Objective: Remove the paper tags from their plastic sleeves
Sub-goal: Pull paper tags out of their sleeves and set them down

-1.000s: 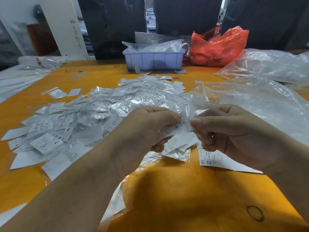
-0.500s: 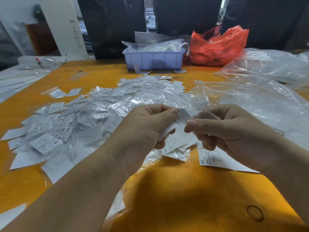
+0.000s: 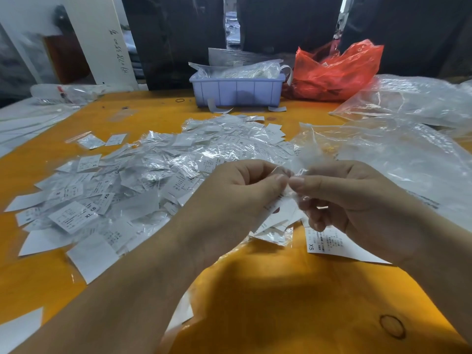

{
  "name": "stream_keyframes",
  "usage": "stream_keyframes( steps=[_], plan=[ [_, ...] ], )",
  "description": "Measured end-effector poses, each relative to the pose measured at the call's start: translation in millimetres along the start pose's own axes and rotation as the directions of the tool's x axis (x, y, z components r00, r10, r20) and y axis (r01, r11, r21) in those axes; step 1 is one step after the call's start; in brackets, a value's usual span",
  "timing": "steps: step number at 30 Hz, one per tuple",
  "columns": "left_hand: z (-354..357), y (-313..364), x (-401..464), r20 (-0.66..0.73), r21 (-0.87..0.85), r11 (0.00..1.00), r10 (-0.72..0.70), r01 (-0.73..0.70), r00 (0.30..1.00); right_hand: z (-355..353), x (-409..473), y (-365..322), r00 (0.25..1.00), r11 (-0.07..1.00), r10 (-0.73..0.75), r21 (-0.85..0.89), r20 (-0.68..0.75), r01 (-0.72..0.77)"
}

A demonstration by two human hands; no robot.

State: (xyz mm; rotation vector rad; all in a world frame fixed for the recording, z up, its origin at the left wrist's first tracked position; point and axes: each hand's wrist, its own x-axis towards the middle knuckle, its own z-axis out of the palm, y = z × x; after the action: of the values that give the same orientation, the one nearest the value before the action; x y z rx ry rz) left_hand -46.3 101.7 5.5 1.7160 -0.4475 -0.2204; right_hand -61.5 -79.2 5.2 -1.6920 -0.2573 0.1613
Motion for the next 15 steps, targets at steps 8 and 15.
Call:
stream_keyframes(
  steps=[8,15],
  plan=[
    [-3.8,1.5,1.4,0.036,-0.036,0.998,-0.047,0.048,0.998,-2.4,0.9,-1.1,0.993,0.998,-0.03,0.058,-0.118,0.037],
    [-8.3,-0.3,3.2,-0.102,-0.073,0.997,-0.027,0.02,0.994,-4.3,1.2,-3.9,0.978,0.996,-0.051,0.061,-0.2,0.065]
  ],
)
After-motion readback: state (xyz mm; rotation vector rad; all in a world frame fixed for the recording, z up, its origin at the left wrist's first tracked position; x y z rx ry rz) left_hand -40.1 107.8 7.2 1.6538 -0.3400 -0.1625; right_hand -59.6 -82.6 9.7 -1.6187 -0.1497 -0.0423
